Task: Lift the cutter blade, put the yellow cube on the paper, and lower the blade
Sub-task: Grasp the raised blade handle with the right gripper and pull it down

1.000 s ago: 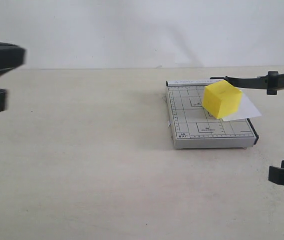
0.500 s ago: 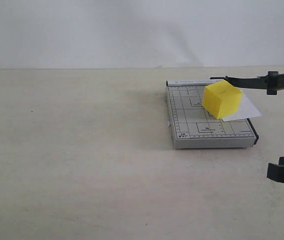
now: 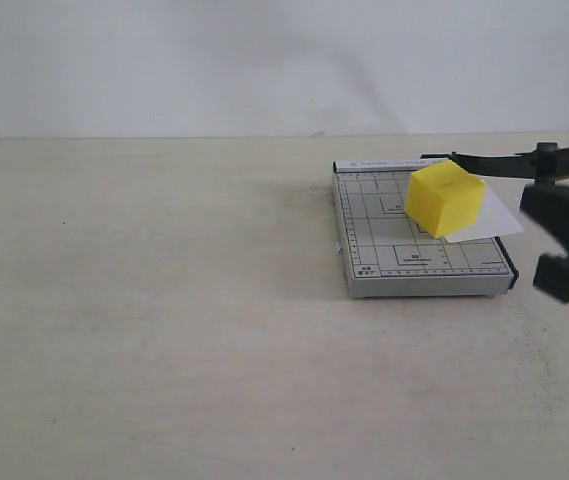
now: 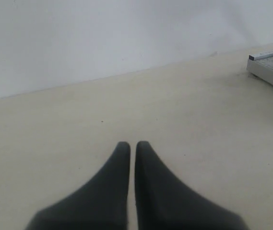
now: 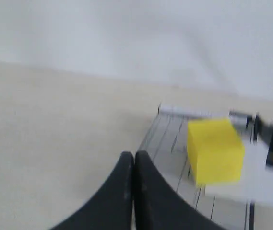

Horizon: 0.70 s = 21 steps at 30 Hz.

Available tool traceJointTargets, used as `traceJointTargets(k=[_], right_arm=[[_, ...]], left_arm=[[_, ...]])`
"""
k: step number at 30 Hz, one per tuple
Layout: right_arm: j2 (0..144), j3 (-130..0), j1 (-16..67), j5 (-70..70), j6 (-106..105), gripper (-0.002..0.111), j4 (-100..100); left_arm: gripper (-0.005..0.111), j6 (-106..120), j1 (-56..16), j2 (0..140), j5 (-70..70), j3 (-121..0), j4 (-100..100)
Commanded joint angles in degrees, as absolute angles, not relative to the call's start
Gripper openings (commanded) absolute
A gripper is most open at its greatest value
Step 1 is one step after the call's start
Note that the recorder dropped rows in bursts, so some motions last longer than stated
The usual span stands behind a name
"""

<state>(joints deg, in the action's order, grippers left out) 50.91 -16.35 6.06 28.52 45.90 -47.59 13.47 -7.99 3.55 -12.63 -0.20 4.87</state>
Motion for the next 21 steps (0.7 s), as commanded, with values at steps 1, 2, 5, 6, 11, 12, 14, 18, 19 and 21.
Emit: traceJointTargets(k=[1,2,5,6,11,12,14,18,19,21], right_arm=[[43.34,-26.35,5.88,19.67,45.39,0.0,-48.2],[43.18,-28.82,5.88,15.43,44.66,0.0,-48.2],[46.32,-37.38,5.88,3.74,39.37,0.0,-48.2],[48.97,-40.35,5.88,-0.86,39.02,0.0,-48.2],[64.87,-56.52,5.88,-30.48,28.79,0.0,-30.75],[66.58,-59.28,5.88,-36.67,21.86,0.0,-23.8],[69.71,-65.0,5.88,-44.77,4.87,0.0,-11.66],[72.62,-71.76,5.88,-49.04,-10.72,0.006,5.67],[73.35,-73.13,5.88,-50.61,-12.99,0.011,7.98],[74.82,-75.08,5.88,-53.92,-13.63,0.023,7.16]], left_arm=[[0.005,12.66,-7.8,3.31,-13.95,0.0,3.16],[0.005,12.66,-7.8,3.31,-14.06,0.0,3.16],[0.005,12.17,-7.8,3.31,-14.05,0.0,3.16],[0.005,11.56,-7.8,3.31,-13.94,0.0,3.27],[0.005,7.79,-7.8,3.31,-13.56,0.0,4.23],[0.005,7.66,-7.8,3.31,-13.56,0.0,4.23],[0.005,7.66,-7.8,3.31,-13.56,0.0,4.23],[0.005,7.66,-7.8,3.31,-13.56,0.0,4.23],[0.005,7.68,-7.8,3.31,-13.46,0.0,4.23],[0.005,7.68,-7.8,3.31,-13.46,0.0,4.23]])
